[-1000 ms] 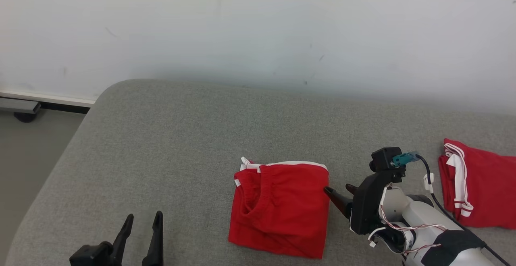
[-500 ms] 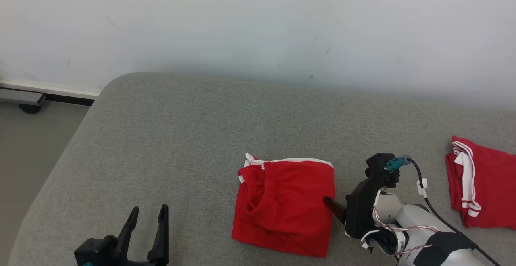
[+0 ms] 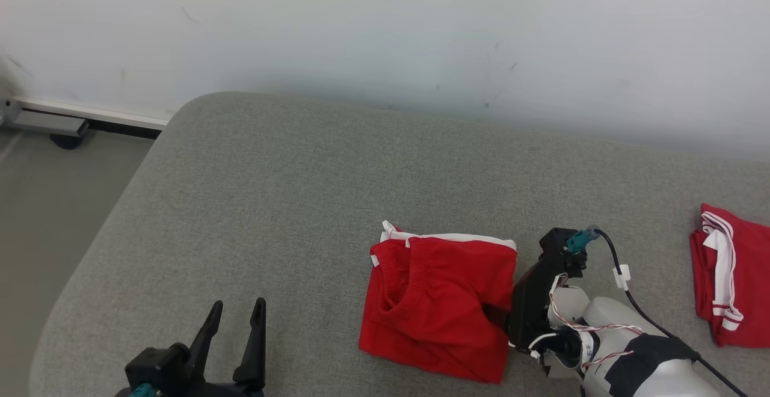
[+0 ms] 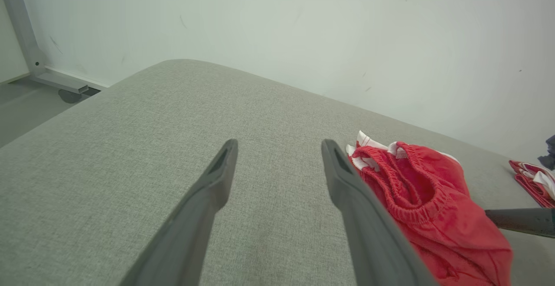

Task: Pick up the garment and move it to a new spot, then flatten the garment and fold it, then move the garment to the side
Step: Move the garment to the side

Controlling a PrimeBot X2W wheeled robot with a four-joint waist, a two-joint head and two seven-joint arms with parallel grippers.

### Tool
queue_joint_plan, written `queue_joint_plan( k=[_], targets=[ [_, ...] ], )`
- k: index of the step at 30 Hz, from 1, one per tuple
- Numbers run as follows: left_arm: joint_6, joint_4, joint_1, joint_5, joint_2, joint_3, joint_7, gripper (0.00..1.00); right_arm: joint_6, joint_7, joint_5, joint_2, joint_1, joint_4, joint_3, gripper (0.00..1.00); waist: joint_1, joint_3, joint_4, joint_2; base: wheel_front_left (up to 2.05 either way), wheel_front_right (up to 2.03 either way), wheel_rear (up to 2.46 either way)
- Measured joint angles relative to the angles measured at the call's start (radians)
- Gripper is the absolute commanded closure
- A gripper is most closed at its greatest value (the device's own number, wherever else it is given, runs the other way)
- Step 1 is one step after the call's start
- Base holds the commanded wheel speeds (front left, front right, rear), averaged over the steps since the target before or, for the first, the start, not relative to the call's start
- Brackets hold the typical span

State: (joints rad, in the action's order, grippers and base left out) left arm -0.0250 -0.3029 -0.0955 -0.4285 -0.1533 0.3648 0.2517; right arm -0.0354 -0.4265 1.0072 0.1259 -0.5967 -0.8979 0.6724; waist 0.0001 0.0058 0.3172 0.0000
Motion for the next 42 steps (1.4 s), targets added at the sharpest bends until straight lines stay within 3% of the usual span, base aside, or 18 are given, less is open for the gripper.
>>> queue_joint_plan(
  k=[4,5,6,7,22,42],
  targets=[
    [0.008,-0.004,-0.003,0.0,0.004,0.001,0.0,0.0,0.0,-0.024,0.024,-0.006,-0.012,-0.016,-0.003,0.0,-0.0001,0.007,0.006,0.0,0.0,0.0,0.0],
    [0.008,-0.007,-0.006,0.0,0.006,0.001,0.0,0.0,0.0,-0.032,0.024,-0.007,-0.017,-0.023,-0.002,0.06,-0.0001,0.009,0.008,0.0,0.0,0.0,0.0],
    [0.008,-0.008,-0.011,0.0,0.007,0.001,0.0,0.0,0.0,-0.042,0.024,-0.009,-0.024,-0.031,-0.002,0.64,-0.0001,0.01,0.009,0.0,0.0,0.0,0.0],
    [0.008,-0.008,-0.014,0.0,0.008,0.001,0.0,0.0,0.001,-0.051,0.028,-0.011,-0.03,-0.036,-0.001,1.0,-0.0002,0.011,0.01,0.0,0.0,0.0,0.0],
    [0.008,-0.035,-0.014,0.0,0.013,-0.01,0.0,0.0,0.027,-0.095,0.039,-0.026,-0.092,-0.097,0.0,1.0,-0.0001,0.001,-0.002,0.0,0.0,0.0,0.0],
    [0.026,-0.023,0.01,0.025,0.001,-0.018,0.0,0.0,0.045,-0.115,0.007,0.049,-0.271,-0.166,0.0,1.0,-0.0001,0.003,-0.132,0.0,0.0,0.0,0.0]
  ],
)
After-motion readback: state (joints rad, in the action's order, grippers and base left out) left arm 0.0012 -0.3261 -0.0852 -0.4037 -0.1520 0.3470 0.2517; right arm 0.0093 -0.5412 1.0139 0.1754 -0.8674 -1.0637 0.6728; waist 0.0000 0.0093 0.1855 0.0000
